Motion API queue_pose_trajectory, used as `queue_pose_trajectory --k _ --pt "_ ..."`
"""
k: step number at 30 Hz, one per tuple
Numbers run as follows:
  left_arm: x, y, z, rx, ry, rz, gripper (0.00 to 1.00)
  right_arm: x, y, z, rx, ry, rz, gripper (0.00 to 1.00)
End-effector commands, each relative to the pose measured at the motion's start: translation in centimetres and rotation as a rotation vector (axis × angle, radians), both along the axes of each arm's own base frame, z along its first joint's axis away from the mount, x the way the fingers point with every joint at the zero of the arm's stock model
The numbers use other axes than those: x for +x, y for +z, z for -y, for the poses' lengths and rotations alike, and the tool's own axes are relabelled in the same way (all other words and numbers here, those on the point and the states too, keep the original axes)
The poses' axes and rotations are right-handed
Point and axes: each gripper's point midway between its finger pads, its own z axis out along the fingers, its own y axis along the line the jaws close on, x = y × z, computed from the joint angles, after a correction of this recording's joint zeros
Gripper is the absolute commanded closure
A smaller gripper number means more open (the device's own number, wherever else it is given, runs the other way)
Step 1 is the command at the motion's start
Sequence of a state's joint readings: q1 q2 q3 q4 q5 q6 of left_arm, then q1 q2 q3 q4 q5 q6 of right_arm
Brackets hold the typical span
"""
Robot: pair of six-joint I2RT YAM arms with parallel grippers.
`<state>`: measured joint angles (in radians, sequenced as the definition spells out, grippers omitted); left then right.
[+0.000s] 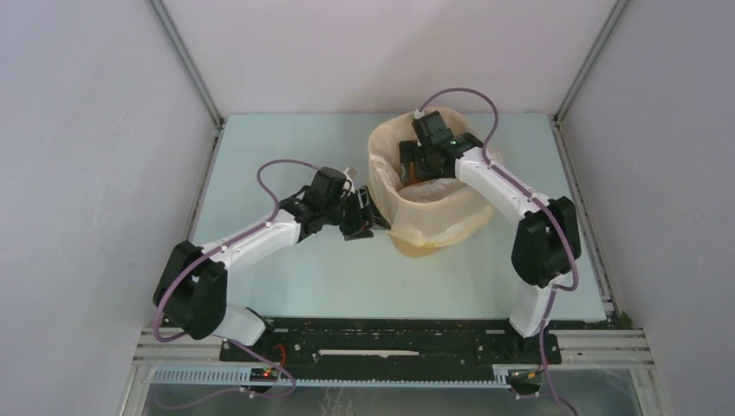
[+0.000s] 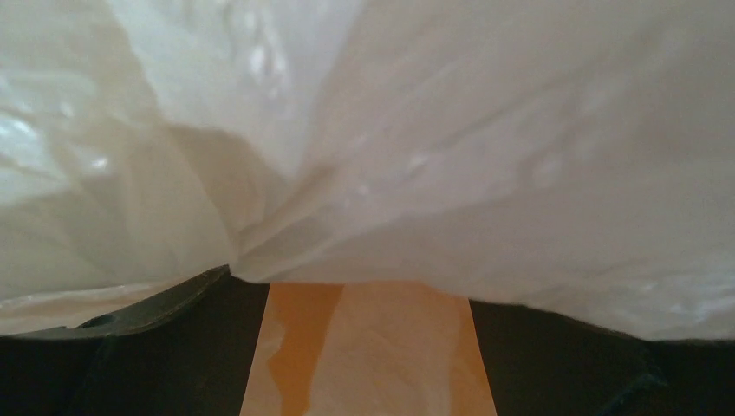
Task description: Put the trash bags into the trash bin
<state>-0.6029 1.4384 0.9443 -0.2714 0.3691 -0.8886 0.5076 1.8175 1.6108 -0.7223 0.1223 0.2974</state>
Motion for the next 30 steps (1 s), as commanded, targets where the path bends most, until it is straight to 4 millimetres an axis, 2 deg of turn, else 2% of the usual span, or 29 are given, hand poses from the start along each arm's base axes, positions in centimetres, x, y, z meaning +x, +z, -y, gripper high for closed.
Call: queue_pose_trajectory --k 1,4,6,13,15,18,21,24,30 --pt "0.1 0.5 -0.1 0.002 -0.005 0.035 0.35 2.0 4.8 -2.7 0.034 0.041 0.12 0.1" --pt "0.0 0.3 -0.1 0.006 -0.006 0.028 0.35 1.8 7.7 -3.3 0.042 0.067 0.176 0.09" --pt "0.0 0.2 0.0 0.006 -0.006 0.024 0.34 1.0 8.2 -2.5 0.032 0.055 0.17 0.09" --pt "0.1 0.2 0.1 0.004 -0.011 0.023 0.34 -2.9 6.4 1.1 0.021 0.029 0.115 0.09" --pt "0.2 0.1 0.2 0.003 -0.012 0.021 0.34 -3.4 5.1 1.8 0.011 0.029 0.106 0.09" --pt "0.2 0.0 0.2 0.004 -0.015 0.018 0.33 -3.3 2.0 2.6 -0.028 0.028 0.063 0.09" --pt "0.1 0.0 0.3 0.002 -0.018 0.013 0.33 -2.6 -0.3 2.1 -0.058 0.034 0.005 0.1" --pt "0.1 0.2 0.3 0.001 -0.017 0.02 0.33 -2.1 -1.9 0.6 -0.052 0.05 -0.033 0.1" --pt "0.0 0.5 0.2 0.008 -0.014 0.022 0.33 -2.8 -4.9 0.0 -0.035 0.058 -0.096 0.1"
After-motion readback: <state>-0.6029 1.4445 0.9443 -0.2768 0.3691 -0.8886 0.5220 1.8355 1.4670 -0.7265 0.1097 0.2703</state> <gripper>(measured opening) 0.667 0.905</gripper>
